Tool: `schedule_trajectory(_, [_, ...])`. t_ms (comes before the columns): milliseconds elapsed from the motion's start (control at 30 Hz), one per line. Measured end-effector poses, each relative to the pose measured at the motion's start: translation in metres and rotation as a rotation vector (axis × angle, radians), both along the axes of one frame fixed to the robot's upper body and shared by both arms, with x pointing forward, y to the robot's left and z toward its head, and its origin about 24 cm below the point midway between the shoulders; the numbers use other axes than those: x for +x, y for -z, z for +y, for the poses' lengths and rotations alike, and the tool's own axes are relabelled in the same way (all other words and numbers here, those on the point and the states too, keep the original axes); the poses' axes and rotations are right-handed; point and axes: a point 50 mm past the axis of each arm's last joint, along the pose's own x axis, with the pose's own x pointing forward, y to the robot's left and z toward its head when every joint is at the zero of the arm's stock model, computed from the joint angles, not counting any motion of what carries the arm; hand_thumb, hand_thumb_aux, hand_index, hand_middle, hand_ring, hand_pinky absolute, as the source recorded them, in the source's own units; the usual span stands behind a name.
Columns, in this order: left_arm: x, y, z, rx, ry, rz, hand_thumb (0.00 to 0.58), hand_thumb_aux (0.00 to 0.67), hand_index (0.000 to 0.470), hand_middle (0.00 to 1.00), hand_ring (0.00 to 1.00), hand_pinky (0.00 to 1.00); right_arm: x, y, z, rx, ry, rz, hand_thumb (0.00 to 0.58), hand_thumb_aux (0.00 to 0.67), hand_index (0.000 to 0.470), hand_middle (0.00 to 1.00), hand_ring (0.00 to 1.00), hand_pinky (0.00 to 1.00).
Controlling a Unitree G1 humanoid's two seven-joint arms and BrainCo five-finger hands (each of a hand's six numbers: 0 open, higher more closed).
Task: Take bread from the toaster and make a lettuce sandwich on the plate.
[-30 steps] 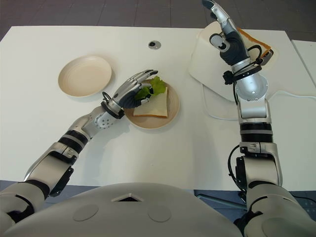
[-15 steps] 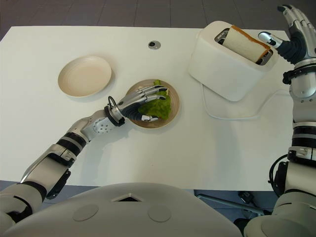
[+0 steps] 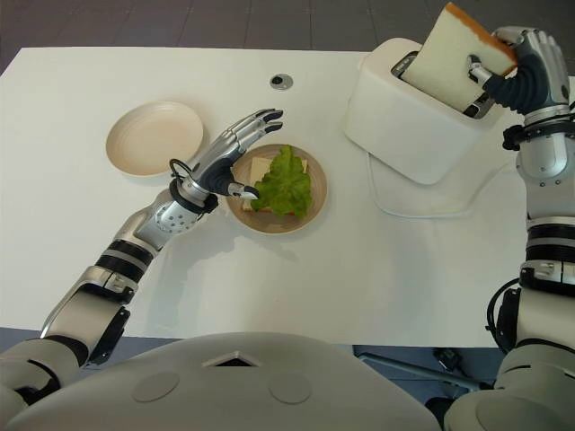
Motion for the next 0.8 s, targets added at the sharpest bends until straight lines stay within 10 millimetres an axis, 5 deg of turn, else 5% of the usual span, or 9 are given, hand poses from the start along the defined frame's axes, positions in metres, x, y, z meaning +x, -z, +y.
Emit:
schedule_trajectory(133, [0.003, -0.009, 0.008, -0.089, -0.031, -0.014, 0.0, 0.0, 0.0, 0.0, 0.0, 0.0, -0.011, -0.025, 0.022, 0.128, -0.182, -0.214, 0.58, 0.67, 0.47, 1.0, 1.0, 1.0])
schedule_trajectory(267, [0.004, -0.022, 0.02, -0.244, -0.029, -0.014, 0.0, 0.0, 0.0, 0.0, 0.0, 0.0, -0.008, -0.021, 0.059, 0.225, -0.454, -0.14, 0.58, 0.67, 0.47, 1.0, 1.0, 1.0])
schedule_trajectory(400, [0.002, -0.039, 0.038, -0.512, 0.037, 0.024, 0.0, 0.0, 0.0, 0.0, 0.0, 0.0, 0.007, 0.01, 0.1, 0.262, -0.661, 0.127, 0.58, 0.67, 0.47, 1.0, 1.0, 1.0])
schedule_trajectory(567, [-0.009, -0.055, 0.059, -0.742, 0.179, 0.075, 0.0, 0.0, 0.0, 0.0, 0.0, 0.0, 0.019, 0.071, 0.152, 0.245, -0.869, 0.519, 0.58, 0.67, 0.47, 1.0, 1.0, 1.0])
schedule_trajectory(800, [-0.035, -0.053, 0.061, -0.721, 0.498, 0.19, 0.0, 0.0, 0.0, 0.0, 0.0, 0.0, 0.022, 0.117, 0.185, 0.139, -0.973, 0.797, 0.58, 0.67, 0.47, 1.0, 1.0, 1.0])
